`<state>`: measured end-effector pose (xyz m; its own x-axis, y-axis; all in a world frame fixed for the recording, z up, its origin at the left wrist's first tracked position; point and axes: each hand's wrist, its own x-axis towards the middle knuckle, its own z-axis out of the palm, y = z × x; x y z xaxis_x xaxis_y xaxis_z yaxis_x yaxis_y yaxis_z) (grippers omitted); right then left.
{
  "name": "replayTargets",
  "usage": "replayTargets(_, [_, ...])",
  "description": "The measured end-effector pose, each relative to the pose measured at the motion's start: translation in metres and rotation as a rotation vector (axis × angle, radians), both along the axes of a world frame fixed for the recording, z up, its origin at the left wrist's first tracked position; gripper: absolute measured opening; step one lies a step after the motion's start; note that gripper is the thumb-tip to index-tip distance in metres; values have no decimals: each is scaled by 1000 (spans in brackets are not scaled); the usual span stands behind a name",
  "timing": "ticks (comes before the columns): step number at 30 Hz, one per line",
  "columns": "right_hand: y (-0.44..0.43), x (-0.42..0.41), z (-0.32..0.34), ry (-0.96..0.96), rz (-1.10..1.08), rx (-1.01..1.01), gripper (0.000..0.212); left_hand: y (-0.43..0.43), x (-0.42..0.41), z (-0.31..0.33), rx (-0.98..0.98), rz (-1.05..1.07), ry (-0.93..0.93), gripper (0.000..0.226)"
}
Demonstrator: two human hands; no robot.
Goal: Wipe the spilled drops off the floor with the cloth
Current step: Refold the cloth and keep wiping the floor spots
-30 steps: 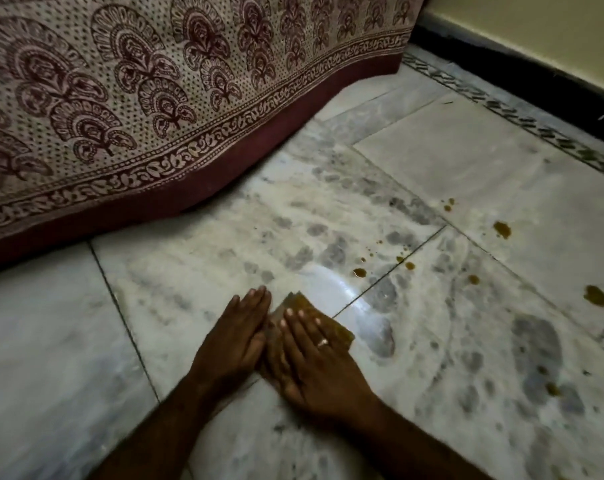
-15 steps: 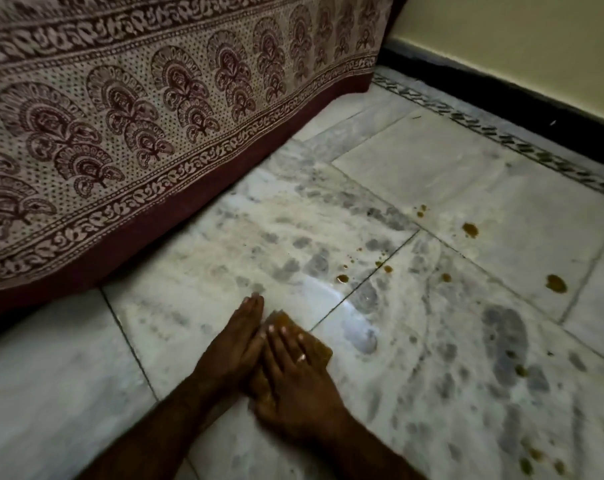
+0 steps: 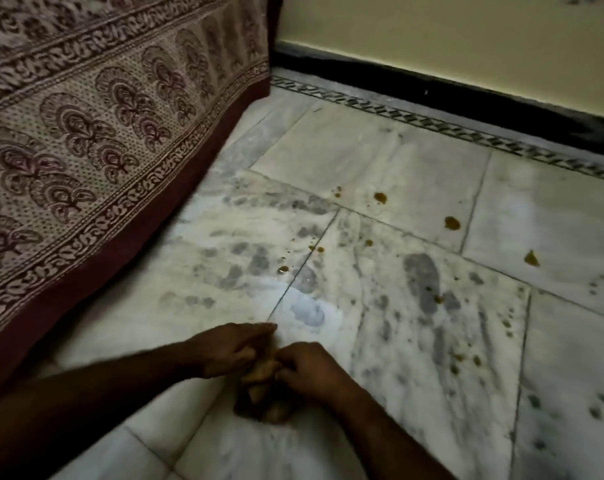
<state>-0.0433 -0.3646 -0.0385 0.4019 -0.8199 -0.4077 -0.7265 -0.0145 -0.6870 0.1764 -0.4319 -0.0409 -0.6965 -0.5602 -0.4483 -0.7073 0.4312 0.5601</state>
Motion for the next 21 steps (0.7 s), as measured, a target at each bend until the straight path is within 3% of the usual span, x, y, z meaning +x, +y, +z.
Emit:
replayTargets(3, [-12, -13, 5, -124, -243, 36, 22, 10, -13, -10, 100, 315, 290, 35])
replayTargets(8, [-19, -22, 28, -161, -487, 117, 18, 19, -13, 3, 571, 454, 545, 46])
replayTargets(16, [-40, 8, 70, -145, -488, 75, 17, 15, 8, 40, 531, 537, 633, 43])
replayTargets(21, [-56, 19, 69, -176, -449, 62, 21, -7, 8, 23, 423, 748, 719, 24])
